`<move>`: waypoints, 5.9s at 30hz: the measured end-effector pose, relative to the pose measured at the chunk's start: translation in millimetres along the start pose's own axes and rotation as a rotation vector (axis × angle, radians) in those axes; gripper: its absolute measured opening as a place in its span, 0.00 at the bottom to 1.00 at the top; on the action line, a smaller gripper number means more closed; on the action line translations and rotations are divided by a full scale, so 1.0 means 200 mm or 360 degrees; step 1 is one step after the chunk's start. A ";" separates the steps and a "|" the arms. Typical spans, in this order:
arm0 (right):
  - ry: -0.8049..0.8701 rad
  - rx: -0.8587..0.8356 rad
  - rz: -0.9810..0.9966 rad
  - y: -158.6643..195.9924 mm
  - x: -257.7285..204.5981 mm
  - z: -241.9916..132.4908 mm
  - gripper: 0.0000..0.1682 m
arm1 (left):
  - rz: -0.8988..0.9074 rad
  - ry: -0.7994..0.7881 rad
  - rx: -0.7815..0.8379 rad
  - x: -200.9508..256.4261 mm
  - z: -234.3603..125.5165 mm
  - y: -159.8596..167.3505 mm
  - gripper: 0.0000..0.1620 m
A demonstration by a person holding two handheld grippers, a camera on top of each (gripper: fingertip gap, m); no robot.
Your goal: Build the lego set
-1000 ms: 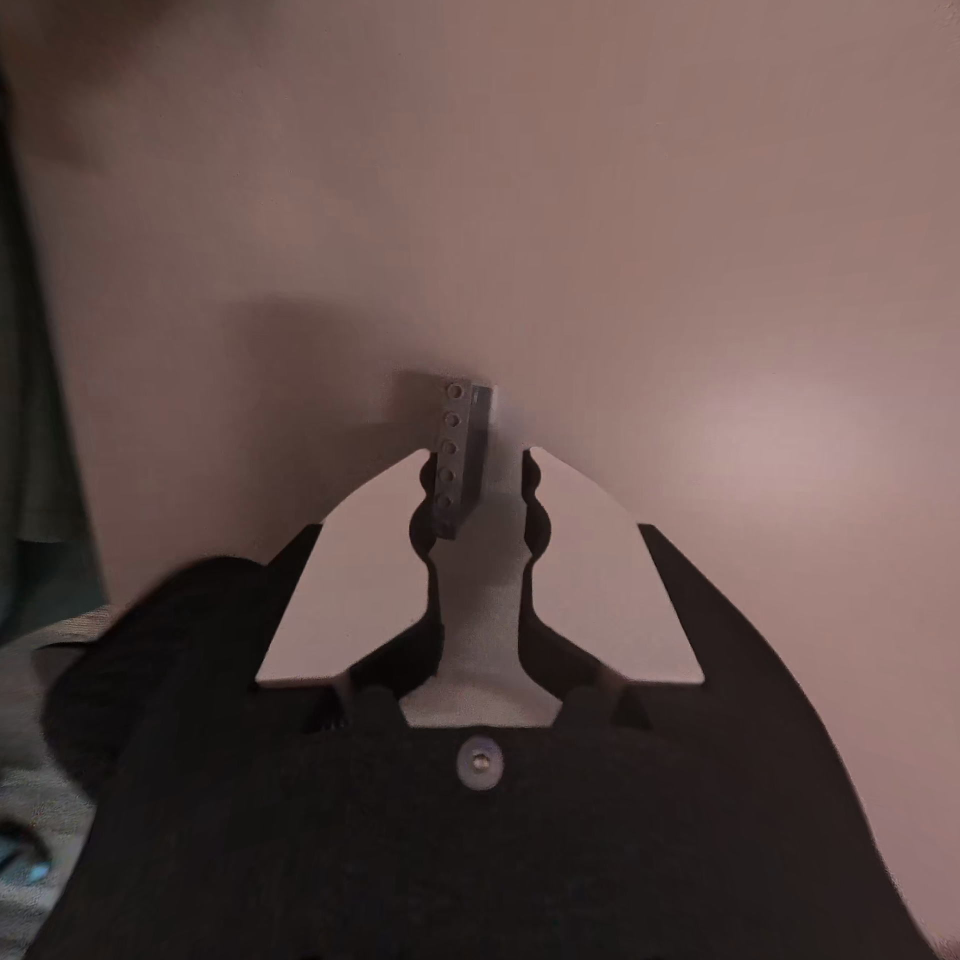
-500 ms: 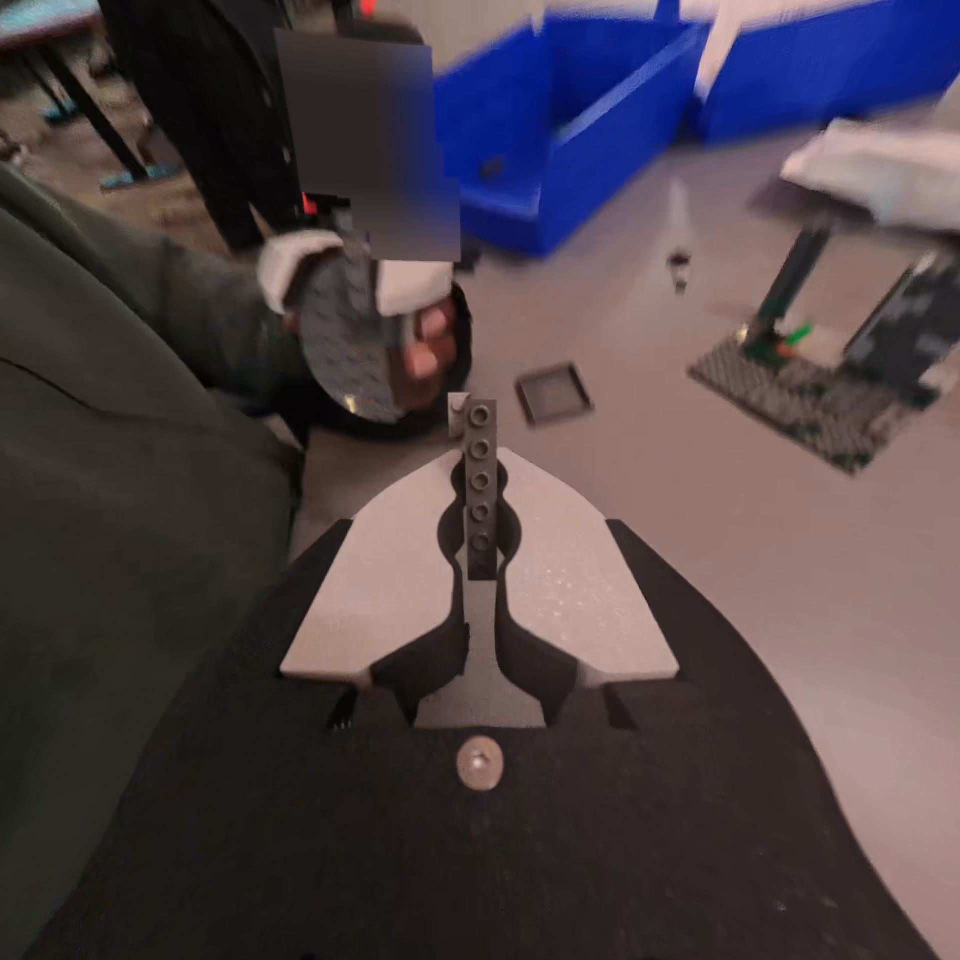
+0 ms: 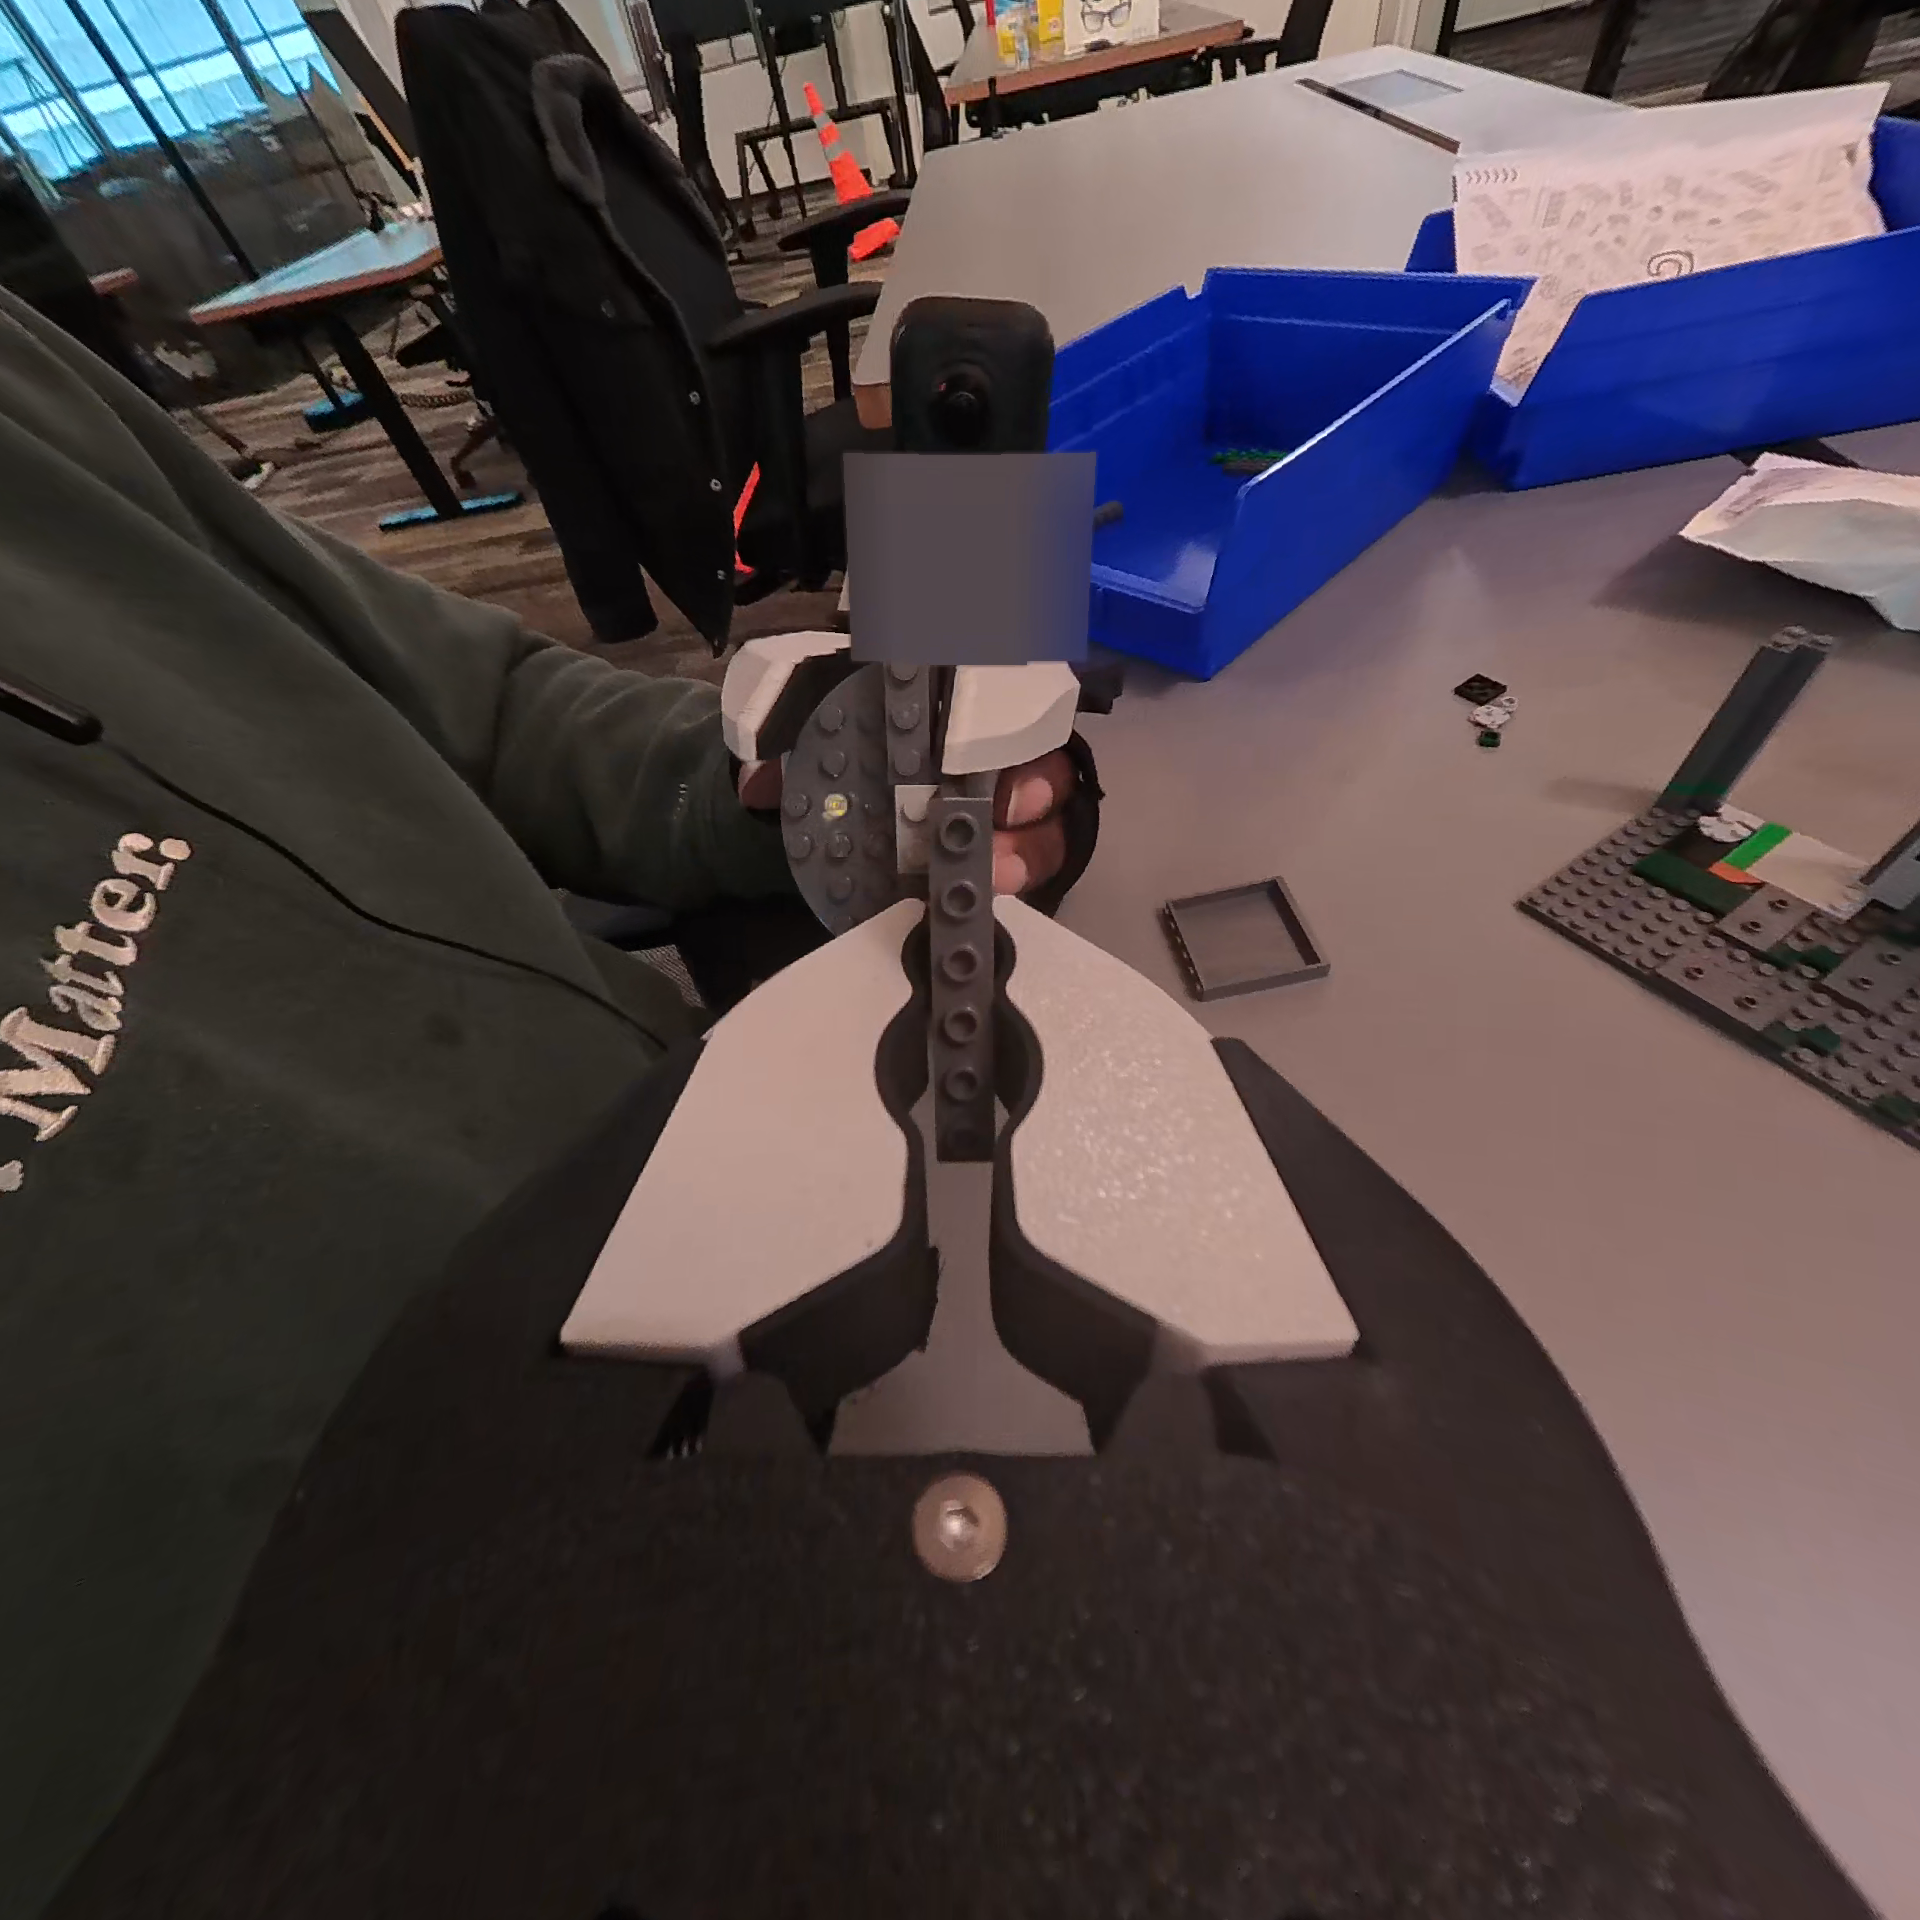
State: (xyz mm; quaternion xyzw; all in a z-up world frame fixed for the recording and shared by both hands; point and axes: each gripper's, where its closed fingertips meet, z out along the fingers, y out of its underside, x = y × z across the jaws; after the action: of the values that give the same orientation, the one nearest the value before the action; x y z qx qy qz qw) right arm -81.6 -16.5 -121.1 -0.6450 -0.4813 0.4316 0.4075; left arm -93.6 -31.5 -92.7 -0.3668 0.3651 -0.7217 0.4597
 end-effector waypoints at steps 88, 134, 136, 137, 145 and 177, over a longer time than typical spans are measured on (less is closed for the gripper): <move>0.0450 0.0247 -0.0162 0.20 -0.01 0.00 0.04 | -0.0163 0.0059 -0.0422 0.00 0.07 0.20 0.15; 0.0546 0.0349 -0.0022 0.18 0.05 -0.07 0.04 | 0.0238 -0.0254 -0.0812 -0.08 0.02 0.30 0.16; 0.0548 0.0331 -0.0070 0.19 0.04 -0.07 0.04 | 0.0259 -0.0257 -0.0849 -0.07 0.02 0.31 0.16; 0.0556 0.0325 -0.0102 0.19 0.04 -0.08 0.04 | 0.0280 -0.0257 -0.0873 -0.06 0.02 0.32 0.16; 0.0584 0.0277 -0.0219 0.21 0.01 -0.08 0.04 | 0.0311 -0.0231 -0.0940 -0.04 0.03 0.36 0.16; 0.0610 0.0062 -0.0102 0.24 0.09 -0.08 0.04 | 0.0136 -0.0264 -0.0824 -0.10 -0.01 0.35 0.13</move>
State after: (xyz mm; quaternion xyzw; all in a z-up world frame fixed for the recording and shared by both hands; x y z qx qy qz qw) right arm -49.7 -10.3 -164.9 -0.6917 -0.4067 0.2970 0.5176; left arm -60.7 -34.3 -158.4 -0.5144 0.5136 -0.5517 0.4089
